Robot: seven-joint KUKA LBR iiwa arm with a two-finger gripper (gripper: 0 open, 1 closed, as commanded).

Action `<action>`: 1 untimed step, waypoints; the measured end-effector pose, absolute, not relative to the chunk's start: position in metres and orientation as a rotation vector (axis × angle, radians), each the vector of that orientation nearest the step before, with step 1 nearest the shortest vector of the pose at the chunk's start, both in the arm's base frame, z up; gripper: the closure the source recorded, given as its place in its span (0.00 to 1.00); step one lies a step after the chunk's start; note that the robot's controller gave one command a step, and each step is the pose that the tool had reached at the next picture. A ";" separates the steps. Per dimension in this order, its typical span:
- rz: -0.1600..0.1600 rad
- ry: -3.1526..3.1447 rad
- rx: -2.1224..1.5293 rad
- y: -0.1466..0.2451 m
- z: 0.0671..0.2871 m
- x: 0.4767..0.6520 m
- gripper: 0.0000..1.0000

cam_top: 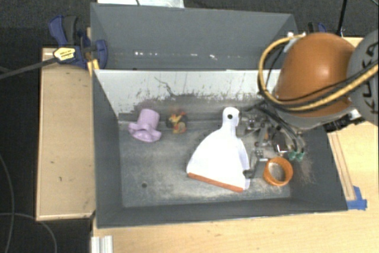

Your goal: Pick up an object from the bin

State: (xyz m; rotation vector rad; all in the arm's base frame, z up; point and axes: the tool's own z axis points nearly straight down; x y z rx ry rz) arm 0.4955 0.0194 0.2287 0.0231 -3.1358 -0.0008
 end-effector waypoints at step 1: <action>-0.001 -3.144 0.022 0.019 0.233 0.497 0.00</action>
Offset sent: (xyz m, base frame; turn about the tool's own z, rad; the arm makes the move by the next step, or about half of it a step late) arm 0.0832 0.0119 -0.1587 -0.3119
